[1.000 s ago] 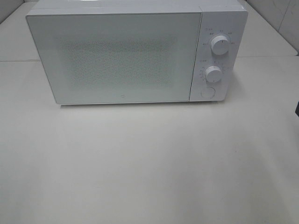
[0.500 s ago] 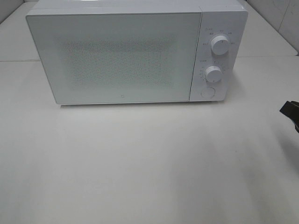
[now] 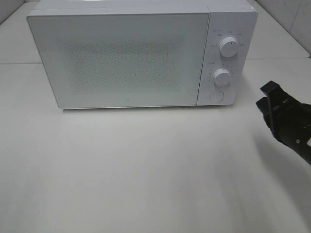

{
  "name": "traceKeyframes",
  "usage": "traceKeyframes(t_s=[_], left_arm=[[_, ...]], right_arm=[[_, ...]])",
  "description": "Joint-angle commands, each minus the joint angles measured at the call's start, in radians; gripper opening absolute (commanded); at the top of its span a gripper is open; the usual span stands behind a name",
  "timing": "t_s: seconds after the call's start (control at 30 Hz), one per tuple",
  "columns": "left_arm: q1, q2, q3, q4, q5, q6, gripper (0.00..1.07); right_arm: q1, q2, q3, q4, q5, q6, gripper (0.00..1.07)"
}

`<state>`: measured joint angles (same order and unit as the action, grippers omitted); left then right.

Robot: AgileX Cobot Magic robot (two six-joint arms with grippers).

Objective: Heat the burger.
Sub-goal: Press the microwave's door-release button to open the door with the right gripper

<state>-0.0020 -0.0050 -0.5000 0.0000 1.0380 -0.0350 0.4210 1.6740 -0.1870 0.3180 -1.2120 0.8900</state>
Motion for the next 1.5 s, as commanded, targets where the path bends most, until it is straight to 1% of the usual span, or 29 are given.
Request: traceKeyframes(t_s=[0.03,0.07,0.13,0.2,0.23,0.27,0.33,0.37,0.43,0.47,0.63,0.9,0.93,1.1,1.23,1.27,1.33,1.4,1.5], left_arm=[[0.002,-0.015,0.002,0.006,-0.003,-0.003,1.01],[0.002,-0.015,0.002,0.006,-0.003,-0.003,1.01],[0.002,-0.015,0.002,0.006,-0.003,-0.003,1.01],[0.002,-0.015,0.002,0.006,-0.003,-0.003,1.01],[0.002,-0.015,0.002,0.006,-0.003,-0.003,1.01],[0.002,-0.015,0.002,0.006,-0.003,-0.003,1.01],[0.002,-0.015,0.002,0.006,-0.003,-0.003,1.01],[0.002,-0.015,0.002,0.006,-0.003,-0.003,1.01],[0.002,-0.015,0.002,0.006,-0.003,-0.003,1.01],[0.002,-0.015,0.002,0.006,-0.003,-0.003,1.01],[0.002,-0.015,0.002,0.006,-0.003,-0.003,1.01],[0.002,-0.015,0.002,0.006,-0.003,-0.003,1.01],[0.002,-0.015,0.002,0.006,-0.003,-0.003,1.01],[0.002,-0.015,0.002,0.006,-0.003,-0.003,1.01],[0.002,-0.015,0.002,0.006,-0.003,-0.003,1.01],[0.002,-0.015,0.002,0.006,-0.003,-0.003,1.01],[0.002,-0.015,0.002,0.006,-0.003,-0.003,1.01],[0.002,-0.015,0.002,0.006,-0.003,-0.003,1.01],[0.002,-0.015,0.002,0.006,-0.003,-0.003,1.01]], right_arm=[[0.049,0.046,-0.054,0.019,-0.04,0.091,0.0],[0.049,0.046,-0.054,0.019,-0.04,0.091,0.0],[0.059,0.111,-0.116,-0.027,-0.03,0.265,0.0],[0.059,0.127,-0.13,-0.029,-0.013,0.303,0.0],[0.059,0.164,-0.163,-0.029,0.02,0.365,0.0],[0.059,0.164,-0.163,-0.029,0.02,0.365,0.0],[0.059,0.21,-0.217,-0.029,0.057,0.413,0.0],[0.059,0.21,-0.217,-0.029,0.057,0.413,0.0],[0.056,0.248,-0.259,-0.023,0.094,0.449,0.0],[0.056,0.248,-0.259,-0.023,0.094,0.449,0.0],[0.053,0.316,-0.328,0.034,0.133,0.502,0.0],[0.047,0.362,-0.387,0.034,0.138,0.52,0.0],[0.027,0.371,-0.403,0.022,0.142,0.522,0.0],[-0.013,0.379,-0.44,-0.021,0.17,0.532,0.0],[-0.03,0.38,-0.455,-0.037,0.193,0.532,0.0],[-0.041,0.392,-0.465,-0.063,0.191,0.536,0.0],[-0.048,0.401,-0.471,-0.073,0.191,0.548,0.0],[-0.064,0.423,-0.485,-0.127,0.191,0.596,0.0],[-0.064,0.432,-0.498,-0.136,0.19,0.606,0.0]])
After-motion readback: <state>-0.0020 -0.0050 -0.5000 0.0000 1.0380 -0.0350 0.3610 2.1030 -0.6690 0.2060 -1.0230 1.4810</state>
